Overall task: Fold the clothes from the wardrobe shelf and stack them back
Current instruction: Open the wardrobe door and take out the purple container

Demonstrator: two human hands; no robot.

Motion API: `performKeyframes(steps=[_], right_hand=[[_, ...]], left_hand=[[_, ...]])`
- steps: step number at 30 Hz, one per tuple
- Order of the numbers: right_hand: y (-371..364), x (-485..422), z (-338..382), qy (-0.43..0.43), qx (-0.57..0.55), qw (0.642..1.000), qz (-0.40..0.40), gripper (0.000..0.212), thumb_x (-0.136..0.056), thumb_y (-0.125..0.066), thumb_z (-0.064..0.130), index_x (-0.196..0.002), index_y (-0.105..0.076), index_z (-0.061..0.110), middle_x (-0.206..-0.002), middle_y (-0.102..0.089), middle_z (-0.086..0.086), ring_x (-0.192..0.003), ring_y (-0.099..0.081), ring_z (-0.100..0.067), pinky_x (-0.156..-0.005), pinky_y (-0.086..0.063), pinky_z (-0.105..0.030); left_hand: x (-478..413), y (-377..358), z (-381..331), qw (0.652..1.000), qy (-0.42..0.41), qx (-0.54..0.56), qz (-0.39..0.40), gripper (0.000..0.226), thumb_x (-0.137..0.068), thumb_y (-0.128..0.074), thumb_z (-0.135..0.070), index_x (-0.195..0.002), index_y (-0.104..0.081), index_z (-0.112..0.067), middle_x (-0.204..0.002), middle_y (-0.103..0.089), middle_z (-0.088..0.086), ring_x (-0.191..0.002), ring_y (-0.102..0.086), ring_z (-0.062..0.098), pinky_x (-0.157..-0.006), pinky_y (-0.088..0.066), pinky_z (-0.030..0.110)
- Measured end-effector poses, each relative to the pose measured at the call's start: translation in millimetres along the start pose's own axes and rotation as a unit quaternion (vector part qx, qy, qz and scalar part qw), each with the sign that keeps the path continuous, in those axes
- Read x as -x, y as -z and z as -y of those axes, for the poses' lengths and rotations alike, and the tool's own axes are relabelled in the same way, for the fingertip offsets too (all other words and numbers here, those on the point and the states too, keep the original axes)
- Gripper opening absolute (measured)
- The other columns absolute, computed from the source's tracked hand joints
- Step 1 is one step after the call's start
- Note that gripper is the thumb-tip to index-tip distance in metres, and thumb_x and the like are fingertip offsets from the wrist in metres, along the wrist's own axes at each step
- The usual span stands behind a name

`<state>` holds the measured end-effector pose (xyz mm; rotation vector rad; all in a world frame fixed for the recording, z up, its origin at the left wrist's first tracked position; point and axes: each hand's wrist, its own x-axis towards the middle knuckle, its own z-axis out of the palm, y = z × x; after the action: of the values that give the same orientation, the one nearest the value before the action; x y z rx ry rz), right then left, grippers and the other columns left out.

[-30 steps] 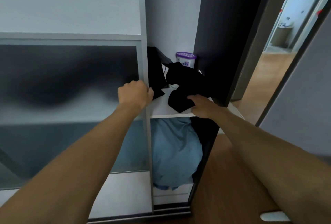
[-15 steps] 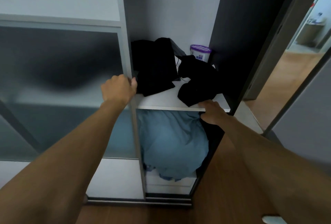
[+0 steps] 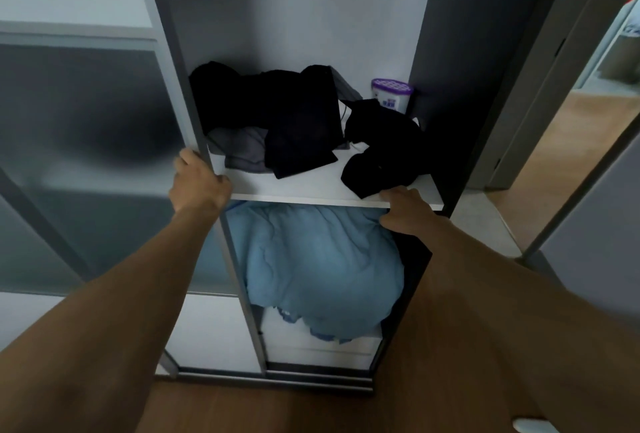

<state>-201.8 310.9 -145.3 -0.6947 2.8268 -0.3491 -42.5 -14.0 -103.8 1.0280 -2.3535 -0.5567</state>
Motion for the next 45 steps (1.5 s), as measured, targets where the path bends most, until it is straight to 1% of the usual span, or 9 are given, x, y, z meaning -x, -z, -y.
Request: performKeyframes(steps=[8, 13, 19, 24, 29, 33, 37, 41, 45], right_hand=[[-6, -2, -8, 0.021, 0.035, 0.999, -0.003, 0.074, -0.089, -0.061, 0.030, -0.154, -0.028, 0.017, -0.154, -0.031, -0.014, -0.136, -0.031, -0.036, -0.109, -0.034, -0.042], [-14, 2, -19, 0.048, 0.100, 0.994, -0.018, 0.085, -0.084, -0.062, 0.027, -0.157, -0.019, 0.019, -0.159, -0.025, -0.012, -0.139, -0.029, -0.034, -0.109, -0.031, -0.040], [10, -9, -18, 0.067, 0.107, 0.992, 0.002, 0.066, -0.089, -0.060, 0.025, -0.150, -0.037, 0.019, -0.142, -0.043, -0.012, -0.130, -0.041, -0.032, -0.103, -0.040, -0.041], [47, -36, -19, 0.044, -0.043, 0.998, 0.002, 0.028, -0.093, -0.055, 0.021, -0.108, -0.073, 0.005, -0.114, -0.070, -0.011, -0.104, -0.064, -0.027, -0.096, -0.052, -0.043], [71, -83, -33, -0.017, -0.302, 0.943, -0.138, 0.016, -0.092, -0.061, 0.012, -0.096, -0.075, 0.019, -0.096, -0.071, 0.004, -0.097, -0.064, -0.013, -0.076, -0.047, -0.017], [92, -133, -40, -0.079, -0.399, 0.893, -0.192, 0.021, -0.092, -0.061, 0.012, -0.107, -0.072, 0.020, -0.101, -0.070, 0.002, -0.098, -0.064, -0.013, -0.080, -0.047, -0.021], [109, -183, -42, -0.119, -0.407, 0.874, -0.239, 0.031, -0.091, -0.063, 0.007, -0.121, -0.067, 0.012, -0.115, -0.067, -0.001, -0.108, -0.061, -0.013, -0.096, -0.044, -0.022], [121, -236, -47, -0.159, -0.442, 0.840, -0.272, 0.043, -0.093, -0.063, 0.012, -0.135, -0.056, 0.011, -0.119, -0.060, 0.000, -0.111, -0.057, -0.013, -0.096, -0.043, -0.021], [134, -290, -55, -0.197, -0.485, 0.805, -0.280, 0.038, -0.092, -0.061, 0.017, -0.129, -0.056, 0.007, -0.095, -0.062, 0.002, -0.080, -0.057, -0.008, -0.060, -0.045, -0.009]], left_hand=[[40, -25, -2, 0.980, 0.103, -0.070, 0.152, 0.082, -0.090, -0.062, -0.034, -0.150, -0.014, -0.006, -0.149, -0.038, 0.015, -0.136, -0.042, 0.038, -0.107, -0.039, 0.052], [74, -57, -32, 0.971, -0.005, -0.073, 0.227, 0.069, -0.091, -0.057, -0.029, -0.149, -0.026, -0.007, -0.151, -0.040, 0.014, -0.135, -0.045, 0.035, -0.103, -0.041, 0.046], [53, -64, -90, 0.969, -0.150, -0.056, 0.190, 0.045, -0.092, -0.055, -0.028, -0.138, -0.053, -0.025, -0.142, -0.054, 0.002, -0.125, -0.055, 0.028, -0.100, -0.043, 0.040], [5, -84, -138, 0.953, -0.245, -0.008, 0.177, 0.033, -0.090, -0.056, -0.022, -0.122, -0.063, -0.028, -0.131, -0.059, -0.005, -0.118, -0.057, 0.022, -0.097, -0.045, 0.041], [-67, -130, -195, 0.929, -0.303, 0.072, 0.201, 0.027, -0.092, -0.056, -0.017, -0.117, -0.065, -0.025, -0.118, -0.062, -0.004, -0.108, -0.060, 0.020, -0.093, -0.048, 0.036], [-128, -178, -246, 0.886, -0.390, 0.093, 0.233, 0.036, -0.094, -0.052, -0.013, -0.129, -0.060, -0.017, -0.130, -0.059, 0.001, -0.119, -0.055, 0.020, -0.098, -0.038, 0.024], [-183, -225, -295, 0.862, -0.434, 0.033, 0.258, 0.037, -0.093, -0.053, -0.018, -0.129, -0.061, -0.015, -0.135, -0.059, 0.008, -0.123, -0.055, 0.028, -0.102, -0.042, 0.034], [-220, -265, -326, 0.849, -0.448, -0.027, 0.278, 0.029, -0.088, -0.054, -0.018, -0.113, -0.070, -0.013, -0.124, -0.066, 0.010, -0.113, -0.061, 0.032, -0.098, -0.050, 0.041], [-239, -302, -322, 0.797, -0.470, -0.065, 0.374, 0.023, -0.087, -0.054, -0.022, -0.092, -0.076, -0.017, -0.103, -0.074, 0.001, -0.096, -0.068, 0.024, -0.088, -0.055, 0.038]])
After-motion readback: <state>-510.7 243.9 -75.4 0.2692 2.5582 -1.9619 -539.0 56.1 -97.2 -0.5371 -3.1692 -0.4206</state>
